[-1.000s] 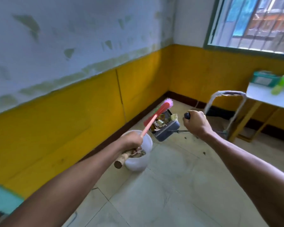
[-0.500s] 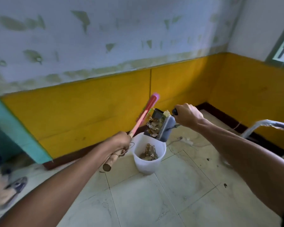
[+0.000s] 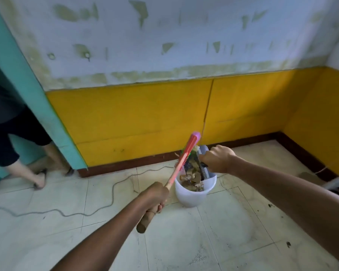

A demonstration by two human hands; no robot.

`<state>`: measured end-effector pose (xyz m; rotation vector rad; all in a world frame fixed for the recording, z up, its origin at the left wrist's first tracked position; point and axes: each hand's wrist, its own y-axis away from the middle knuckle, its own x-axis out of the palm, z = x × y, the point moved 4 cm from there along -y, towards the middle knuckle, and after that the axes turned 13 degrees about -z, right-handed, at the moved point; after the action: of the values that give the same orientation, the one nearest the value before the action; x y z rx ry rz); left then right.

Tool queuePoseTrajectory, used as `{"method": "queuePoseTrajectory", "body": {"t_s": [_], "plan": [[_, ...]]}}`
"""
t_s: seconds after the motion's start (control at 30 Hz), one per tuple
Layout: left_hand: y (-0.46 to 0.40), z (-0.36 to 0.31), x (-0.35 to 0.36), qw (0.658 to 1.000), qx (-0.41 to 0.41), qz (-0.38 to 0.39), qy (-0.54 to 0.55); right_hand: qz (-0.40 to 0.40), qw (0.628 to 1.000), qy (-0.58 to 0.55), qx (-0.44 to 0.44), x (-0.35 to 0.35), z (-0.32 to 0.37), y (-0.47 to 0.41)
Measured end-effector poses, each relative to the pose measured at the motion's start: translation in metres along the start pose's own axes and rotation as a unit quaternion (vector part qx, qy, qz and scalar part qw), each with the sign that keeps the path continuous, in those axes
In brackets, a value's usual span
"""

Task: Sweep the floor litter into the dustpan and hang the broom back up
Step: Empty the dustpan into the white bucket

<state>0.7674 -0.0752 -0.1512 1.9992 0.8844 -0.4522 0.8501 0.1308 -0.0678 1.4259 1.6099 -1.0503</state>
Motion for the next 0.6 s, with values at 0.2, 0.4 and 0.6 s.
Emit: {"method": "queuePoseTrajectory", "body": {"t_s": [0.2,0.4,0.6], "plan": [[-0.005,0.013,-0.007,0.999,-0.016,-0.002,0.038,0.004,0.999,0.004,-0.032,0.008,0.007,-0.015],[-0.004,0.028,-0.013,0.999,-0.038,-0.005,0.032,0.042,0.995,0.051,-0.08,0.006,0.011,-0.055],[-0.009,0.035,-0.03,0.997,-0.048,-0.001,0.064,0.073,0.985,0.098,-0.121,0.001,0.007,-0.078]]}}
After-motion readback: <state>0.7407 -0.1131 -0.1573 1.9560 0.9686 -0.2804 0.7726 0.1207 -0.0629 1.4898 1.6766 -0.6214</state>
